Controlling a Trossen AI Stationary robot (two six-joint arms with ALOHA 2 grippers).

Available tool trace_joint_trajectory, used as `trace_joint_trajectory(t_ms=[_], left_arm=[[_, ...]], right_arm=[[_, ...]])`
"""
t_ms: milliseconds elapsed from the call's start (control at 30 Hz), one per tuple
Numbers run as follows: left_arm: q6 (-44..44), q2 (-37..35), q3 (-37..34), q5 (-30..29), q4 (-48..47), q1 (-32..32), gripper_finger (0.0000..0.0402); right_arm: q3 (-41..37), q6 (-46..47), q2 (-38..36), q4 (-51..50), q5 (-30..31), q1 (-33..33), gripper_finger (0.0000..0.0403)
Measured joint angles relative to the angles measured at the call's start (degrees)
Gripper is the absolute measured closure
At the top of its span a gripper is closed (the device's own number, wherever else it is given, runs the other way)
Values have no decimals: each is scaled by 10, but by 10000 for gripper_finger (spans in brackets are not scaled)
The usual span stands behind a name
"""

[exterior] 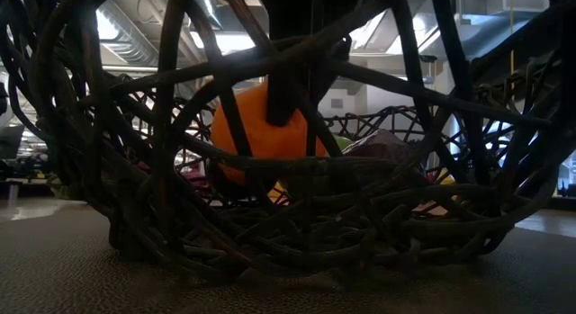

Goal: Build produce basket
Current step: Put the orange into the mesh basket

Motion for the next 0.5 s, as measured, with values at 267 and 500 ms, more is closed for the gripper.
trace_joint_trajectory(t_ms=[267, 500], left_arm=[[-2, 0, 0, 0, 0, 0, 325], [-4, 0, 0, 0, 0, 0, 325]], right_arm=[[0, -5, 17, 2, -9, 0, 141], [0, 24, 17, -1, -28, -4, 137]])
